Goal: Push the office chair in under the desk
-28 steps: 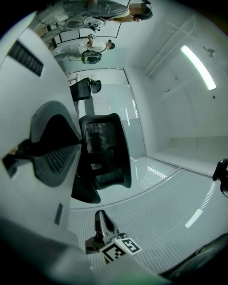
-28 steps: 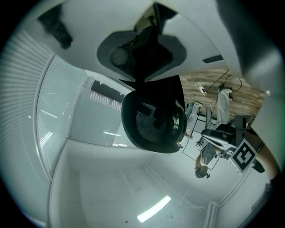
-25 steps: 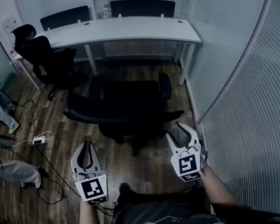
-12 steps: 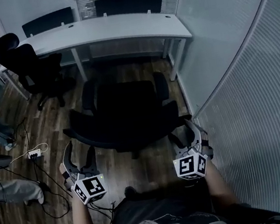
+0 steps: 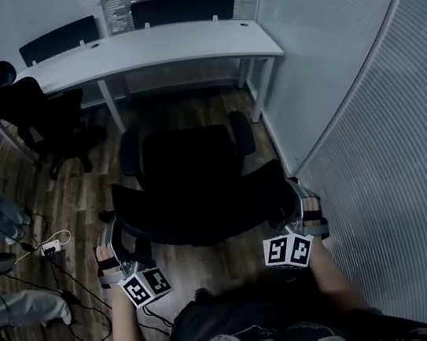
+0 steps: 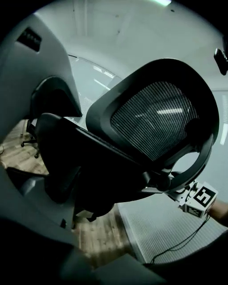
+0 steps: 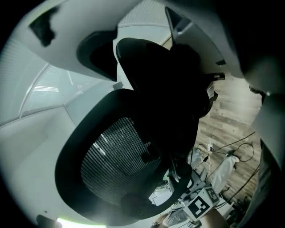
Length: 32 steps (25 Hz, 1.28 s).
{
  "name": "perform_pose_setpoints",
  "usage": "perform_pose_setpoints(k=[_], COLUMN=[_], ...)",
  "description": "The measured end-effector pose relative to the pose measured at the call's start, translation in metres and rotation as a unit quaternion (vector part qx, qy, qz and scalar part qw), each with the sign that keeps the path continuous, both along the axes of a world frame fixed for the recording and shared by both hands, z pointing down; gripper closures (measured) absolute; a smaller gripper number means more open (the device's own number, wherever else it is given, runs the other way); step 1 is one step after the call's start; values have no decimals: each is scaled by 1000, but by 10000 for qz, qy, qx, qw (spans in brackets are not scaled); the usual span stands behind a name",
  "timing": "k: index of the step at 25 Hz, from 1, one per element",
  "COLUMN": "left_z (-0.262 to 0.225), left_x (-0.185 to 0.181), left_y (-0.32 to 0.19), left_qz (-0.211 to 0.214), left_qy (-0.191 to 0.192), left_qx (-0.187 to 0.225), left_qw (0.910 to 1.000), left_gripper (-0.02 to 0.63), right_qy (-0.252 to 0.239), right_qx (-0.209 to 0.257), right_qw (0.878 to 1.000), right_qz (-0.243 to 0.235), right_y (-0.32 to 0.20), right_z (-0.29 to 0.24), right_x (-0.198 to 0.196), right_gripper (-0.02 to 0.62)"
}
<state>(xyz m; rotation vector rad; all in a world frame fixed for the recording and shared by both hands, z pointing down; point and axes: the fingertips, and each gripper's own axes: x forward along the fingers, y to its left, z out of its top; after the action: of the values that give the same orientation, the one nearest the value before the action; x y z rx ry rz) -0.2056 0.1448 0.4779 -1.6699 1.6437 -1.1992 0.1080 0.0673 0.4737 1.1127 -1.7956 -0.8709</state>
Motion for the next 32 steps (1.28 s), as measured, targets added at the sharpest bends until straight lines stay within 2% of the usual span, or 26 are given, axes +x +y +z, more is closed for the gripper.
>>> perform_pose_setpoints(k=[7,9,12,19,25,32], left_z=[2,1,-1,-2,-3,1], left_x=[-6,-8,-9,-10,-14,-17], left_y=[-19,-22,-21,-31,-46,-72], left_qz=[-7,-86,-43,85,345,402], left_qy=[-313,-501,-648,-662,-647,-634], left_qx=[-35,-71,-169,-397,-331,-331], left_qw=[9995,9987,9977,9970,9968,9966], left_gripper=[279,335,351,354,353,353], right_qy=[138,182,160,159,179,296], right_qx=[268,287,177,306,226,105], right_qw=[9995,9992,9990,9983,9978,9970], right_qz=[137,222,367,467,597,708], right_y=[-9,-12,-14,-21,-34,-58], right_z=[1,2,2,-2,-1,2], right_x=[-8,-7,-7,-7,-10,-14], right_gripper=[301,301,304,310,311,316])
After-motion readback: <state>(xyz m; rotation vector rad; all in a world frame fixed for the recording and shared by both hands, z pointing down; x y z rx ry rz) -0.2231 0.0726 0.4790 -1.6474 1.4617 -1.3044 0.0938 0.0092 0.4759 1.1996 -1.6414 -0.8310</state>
